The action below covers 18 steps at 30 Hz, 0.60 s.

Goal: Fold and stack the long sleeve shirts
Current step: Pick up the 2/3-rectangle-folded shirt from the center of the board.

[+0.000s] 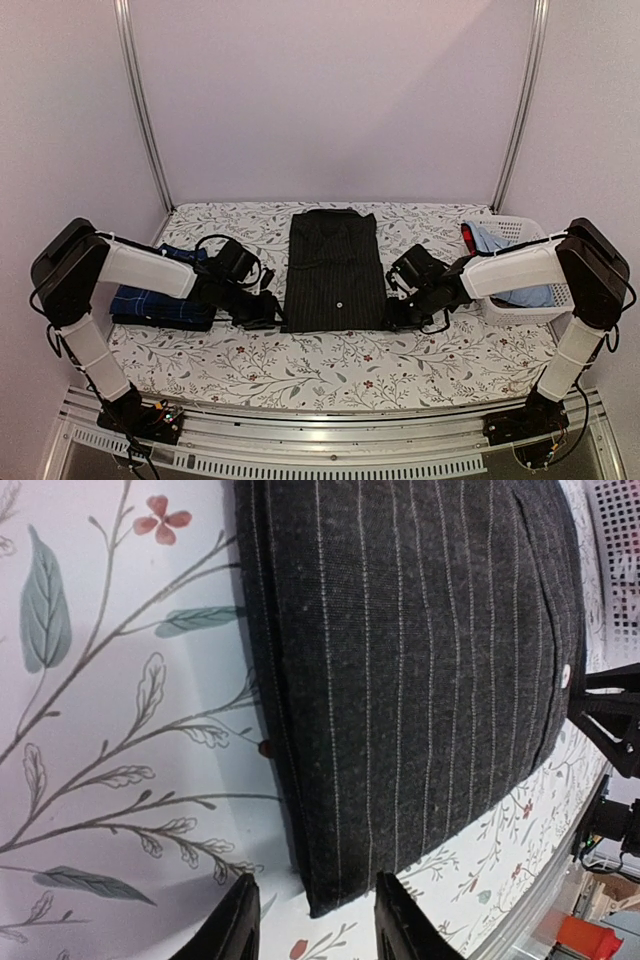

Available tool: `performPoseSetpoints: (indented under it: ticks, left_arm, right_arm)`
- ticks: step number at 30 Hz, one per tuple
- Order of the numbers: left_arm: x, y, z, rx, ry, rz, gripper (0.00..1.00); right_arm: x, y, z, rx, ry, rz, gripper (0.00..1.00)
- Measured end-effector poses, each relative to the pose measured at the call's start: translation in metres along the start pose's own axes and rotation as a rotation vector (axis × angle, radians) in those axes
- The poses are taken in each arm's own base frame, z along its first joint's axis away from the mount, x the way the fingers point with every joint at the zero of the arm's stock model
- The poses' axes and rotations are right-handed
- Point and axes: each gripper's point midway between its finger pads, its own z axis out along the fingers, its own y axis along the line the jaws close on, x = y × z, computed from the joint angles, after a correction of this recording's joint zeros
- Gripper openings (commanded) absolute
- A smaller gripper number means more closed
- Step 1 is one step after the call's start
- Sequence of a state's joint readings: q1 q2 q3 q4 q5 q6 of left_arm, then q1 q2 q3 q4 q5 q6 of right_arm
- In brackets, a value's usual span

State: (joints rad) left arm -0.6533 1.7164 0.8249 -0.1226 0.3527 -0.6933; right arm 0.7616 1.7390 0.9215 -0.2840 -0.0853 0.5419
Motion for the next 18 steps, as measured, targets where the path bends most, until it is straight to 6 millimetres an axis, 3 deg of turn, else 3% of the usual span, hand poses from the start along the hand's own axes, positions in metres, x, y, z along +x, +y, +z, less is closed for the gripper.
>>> performPoseSetpoints:
  ticks: [18]
  left_arm:
    - [0.0008, -0.0044, 0.009, -0.042, 0.028, 0.012, 0.37]
  right_arm:
    - [-0.001, -0.0022, 0.0009, 0.019, -0.01, 0.024, 0.22]
